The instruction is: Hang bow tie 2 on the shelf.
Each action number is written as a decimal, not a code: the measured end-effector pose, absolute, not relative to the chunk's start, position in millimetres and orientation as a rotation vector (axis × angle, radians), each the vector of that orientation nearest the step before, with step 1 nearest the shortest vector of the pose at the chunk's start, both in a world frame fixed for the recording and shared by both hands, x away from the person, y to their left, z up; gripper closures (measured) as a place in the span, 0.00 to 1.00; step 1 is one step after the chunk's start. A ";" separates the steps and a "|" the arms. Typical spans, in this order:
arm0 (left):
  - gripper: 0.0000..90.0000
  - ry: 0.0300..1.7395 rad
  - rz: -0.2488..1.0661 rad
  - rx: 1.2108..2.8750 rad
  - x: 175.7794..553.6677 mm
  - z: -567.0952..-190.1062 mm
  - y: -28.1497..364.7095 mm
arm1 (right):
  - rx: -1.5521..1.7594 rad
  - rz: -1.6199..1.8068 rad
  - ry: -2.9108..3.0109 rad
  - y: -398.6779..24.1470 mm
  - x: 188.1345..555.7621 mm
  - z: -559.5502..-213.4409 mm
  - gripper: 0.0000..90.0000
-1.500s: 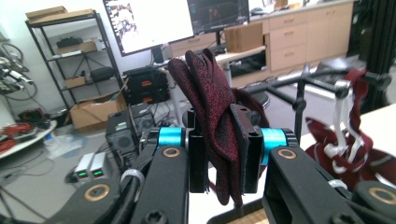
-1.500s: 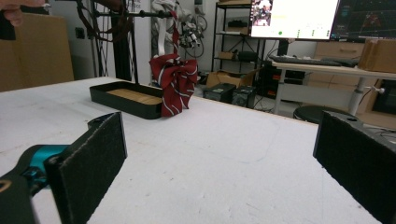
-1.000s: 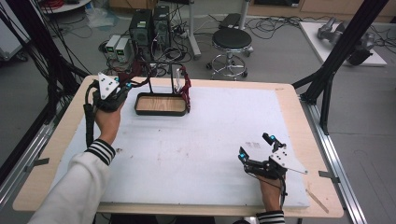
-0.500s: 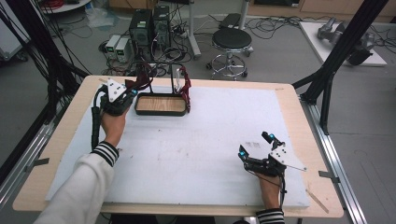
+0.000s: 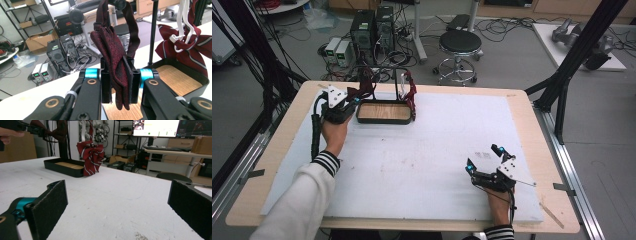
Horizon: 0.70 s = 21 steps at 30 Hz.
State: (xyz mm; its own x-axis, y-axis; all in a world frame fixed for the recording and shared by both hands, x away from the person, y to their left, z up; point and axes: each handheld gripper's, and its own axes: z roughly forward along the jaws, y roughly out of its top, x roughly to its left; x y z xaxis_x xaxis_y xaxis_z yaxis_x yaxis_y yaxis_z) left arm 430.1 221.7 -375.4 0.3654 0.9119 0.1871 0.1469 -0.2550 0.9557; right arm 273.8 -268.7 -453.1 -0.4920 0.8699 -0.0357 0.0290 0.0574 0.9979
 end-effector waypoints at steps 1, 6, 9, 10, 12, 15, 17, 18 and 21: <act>0.87 0.958 0.993 1.663 430.2 -375.6 222.1 | 0.903 1.513 1.627 -268.6 273.8 -453.3 0.02; 0.84 0.956 0.990 1.646 430.5 -375.1 223.8 | 0.905 1.509 1.619 -267.6 272.7 -453.7 0.02; 0.80 0.959 0.982 1.638 431.4 -376.2 224.4 | 0.902 1.505 1.619 -267.7 272.5 -453.7 0.02; 0.76 0.963 0.975 1.637 431.8 -376.6 224.8 | 0.903 1.507 1.620 -267.6 272.5 -453.8 0.02; 0.64 0.974 0.959 1.629 432.9 -377.8 225.4 | 0.904 1.507 1.619 -267.7 272.6 -453.8 0.02; 0.36 0.987 0.930 1.625 435.1 -380.2 227.2 | 0.902 1.507 1.620 -267.7 272.6 -453.8 0.02; 0.28 0.984 0.900 1.620 435.9 -381.4 229.5 | 0.901 1.507 1.620 -267.7 272.5 -453.8 0.02; 0.28 0.980 0.885 1.614 436.0 -381.9 230.6 | 0.901 1.507 1.620 -267.7 272.5 -453.8 0.02; 0.20 0.950 0.860 1.595 433.1 -381.8 234.9 | 0.901 1.505 1.620 -267.6 272.5 -453.9 0.02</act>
State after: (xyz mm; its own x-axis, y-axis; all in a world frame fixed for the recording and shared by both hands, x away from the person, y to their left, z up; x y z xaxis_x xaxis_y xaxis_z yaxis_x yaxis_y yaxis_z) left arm 433.1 234.9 -381.8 0.4287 0.9011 0.0647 0.1540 -0.1435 0.9776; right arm 272.5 -267.6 -453.9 -0.4833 0.8738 -0.0532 0.0111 0.0669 0.9977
